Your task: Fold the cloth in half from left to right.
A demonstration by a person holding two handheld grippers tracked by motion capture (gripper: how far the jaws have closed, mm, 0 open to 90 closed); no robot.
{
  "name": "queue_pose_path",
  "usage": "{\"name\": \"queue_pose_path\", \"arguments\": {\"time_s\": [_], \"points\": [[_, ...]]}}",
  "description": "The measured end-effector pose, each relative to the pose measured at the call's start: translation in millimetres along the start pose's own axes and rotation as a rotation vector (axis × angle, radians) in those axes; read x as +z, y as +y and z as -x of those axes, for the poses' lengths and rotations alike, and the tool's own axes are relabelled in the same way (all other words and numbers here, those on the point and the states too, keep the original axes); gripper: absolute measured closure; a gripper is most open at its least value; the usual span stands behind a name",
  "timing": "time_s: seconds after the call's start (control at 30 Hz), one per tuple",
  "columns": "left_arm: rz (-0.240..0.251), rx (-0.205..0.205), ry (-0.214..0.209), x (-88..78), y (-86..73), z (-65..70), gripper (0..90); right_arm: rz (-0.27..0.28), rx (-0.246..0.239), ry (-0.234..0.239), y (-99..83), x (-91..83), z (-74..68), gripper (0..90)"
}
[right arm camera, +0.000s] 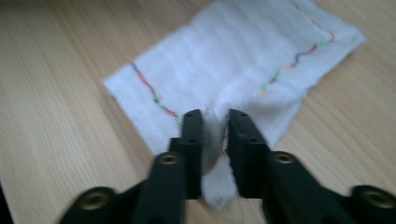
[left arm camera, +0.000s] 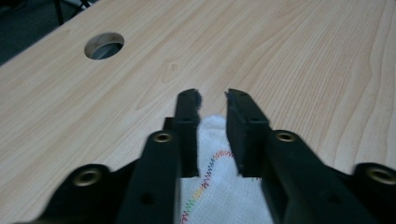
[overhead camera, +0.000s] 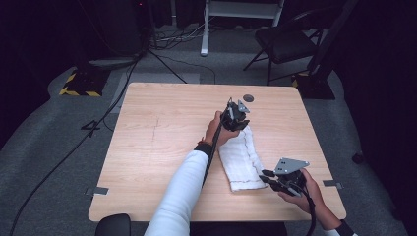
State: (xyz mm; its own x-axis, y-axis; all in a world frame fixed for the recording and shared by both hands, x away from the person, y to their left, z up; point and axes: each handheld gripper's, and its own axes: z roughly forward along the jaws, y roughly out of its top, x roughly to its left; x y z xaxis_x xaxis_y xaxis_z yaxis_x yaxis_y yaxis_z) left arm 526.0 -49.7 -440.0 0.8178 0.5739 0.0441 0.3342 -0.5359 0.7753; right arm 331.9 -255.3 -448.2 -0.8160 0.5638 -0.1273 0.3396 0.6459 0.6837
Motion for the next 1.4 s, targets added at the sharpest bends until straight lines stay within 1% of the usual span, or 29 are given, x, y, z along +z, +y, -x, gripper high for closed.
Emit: {"name": "queue_pose_path", "arguments": {"time_s": [0.03,0.07,0.1,0.13,0.17,0.2,0.23,0.27,0.3,0.37,0.4,0.43,0.5,0.57,0.63,0.7,0.73,0.77,0.8,0.87,0.9,0.97,1.0,1.03,1.1,1.2,1.3,1.33,1.4], "points": [[0.006,0.005,-0.014,-4.1,-1.0,0.3,67.9,-0.005,0.013,0.001,-4.4,-0.4,1.8,70.3],[0.008,0.005,-0.015,-8.0,-2.9,1.1,65.4,-0.007,0.021,0.012,-7.8,-1.7,3.3,68.3],[0.0,0.004,-0.018,-11.7,-5.1,1.9,61.3,-0.007,0.026,0.009,-10.4,-3.2,4.3,66.0],[-0.01,0.0,-0.032,-15.7,-8.2,2.9,55.3,-0.004,0.028,0.001,-12.2,-4.8,5.8,63.1],[-0.019,0.004,-0.041,-20.0,-12.3,4.7,52.0,0.004,0.037,-0.001,-13.5,-6.2,7.8,60.2],[-0.037,0.02,-0.031,-24.7,-16.5,7.4,48.7,0.012,0.05,-0.002,-14.3,-7.3,9.8,57.7],[-0.044,0.023,-0.028,-29.5,-21.4,10.3,42.7,0.015,0.056,-0.013,-14.7,-8.6,12.1,55.5],[-0.046,0.016,-0.039,-34.4,-26.8,13.3,36.8,0.023,0.066,-0.023,-14.9,-9.2,14.6,53.3],[-0.055,0.02,-0.052,-39.6,-32.0,16.7,33.6,0.028,0.074,-0.025,-15.1,-9.5,17.1,51.9],[-0.066,0.046,-0.065,-49.4,-42.7,25.2,28.1,0.033,0.085,-0.042,-15.1,-10.5,21.6,50.7],[-0.064,0.056,-0.077,-53.9,-48.5,30.1,27.1,0.042,0.093,-0.045,-15.6,-10.9,24.0,49.6],[-0.068,0.064,-0.094,-58.3,-53.9,34.9,26.8,0.048,0.093,-0.043,-16.3,-10.8,26.3,49.0],[-0.078,0.085,-0.115,-65.6,-63.9,45.4,26.2,0.04,0.088,-0.057,-17.6,-8.7,30.3,47.0],[-0.092,0.111,-0.147,-72.3,-73.9,56.9,31.3,0.036,0.082,-0.052,-19.7,-4.9,34.4,46.3],[-0.106,0.145,-0.179,-77.8,-83.7,69.0,31.3,0.03,0.095,-0.044,-22.3,-0.3,36.6,45.6],[-0.12,0.167,-0.187,-81.2,-91.8,79.9,31.3,0.013,0.101,-0.02,-25.4,5.0,35.8,44.4],[-0.123,0.168,-0.195,-82.7,-94.8,83.9,31.0,0.0,0.095,-0.017,-26.5,7.9,34.3,43.4],[-0.113,0.164,-0.215,-83.8,-97.6,87.7,31.3,-0.018,0.085,-0.02,-27.0,10.4,32.6,43.0],[-0.109,0.174,-0.229,-84.4,-99.7,91.4,32.6,-0.028,0.08,-0.017,-27.3,12.4,31.0,42.6],[-0.126,0.215,-0.234,-83.5,-103.5,99.0,34.3,-0.038,0.071,-0.001,-27.7,16.2,27.5,42.1],[-0.138,0.225,-0.243,-82.0,-106.0,101.9,34.9,-0.047,0.058,-0.002,-27.8,18.2,25.5,42.1],[-0.175,0.233,-0.262,-78.7,-110.5,104.0,36.1,-0.071,0.044,0.004,-27.9,22.8,21.0,42.8],[-0.184,0.236,-0.264,-77.7,-113.4,104.5,37.8,-0.076,0.035,0.005,-28.0,24.5,18.1,43.7],[-0.191,0.24,-0.253,-77.4,-115.9,104.4,39.0,-0.071,0.026,0.006,-27.6,25.0,16.2,44.2],[-0.19,0.215,-0.266,-79.7,-119.3,100.7,40.1,-0.07,0.032,0.01,-26.6,25.6,13.4,45.0],[-0.193,0.188,-0.259,-85.5,-125.6,97.1,42.4,-0.069,0.044,-0.001,-24.7,26.7,4.5,46.0],[-0.184,0.177,-0.248,-94.0,-134.2,95.3,43.0,-0.076,0.015,-0.012,-19.4,28.2,-10.1,46.4],[-0.188,0.173,-0.249,-97.4,-136.8,94.2,43.0,-0.077,0.007,-0.007,-17.9,28.9,-14.1,46.4],[-0.175,0.156,-0.251,-102.9,-143.1,92.3,42.5,-0.073,0.003,0.015,-15.6,30.6,-19.8,44.7]]}}
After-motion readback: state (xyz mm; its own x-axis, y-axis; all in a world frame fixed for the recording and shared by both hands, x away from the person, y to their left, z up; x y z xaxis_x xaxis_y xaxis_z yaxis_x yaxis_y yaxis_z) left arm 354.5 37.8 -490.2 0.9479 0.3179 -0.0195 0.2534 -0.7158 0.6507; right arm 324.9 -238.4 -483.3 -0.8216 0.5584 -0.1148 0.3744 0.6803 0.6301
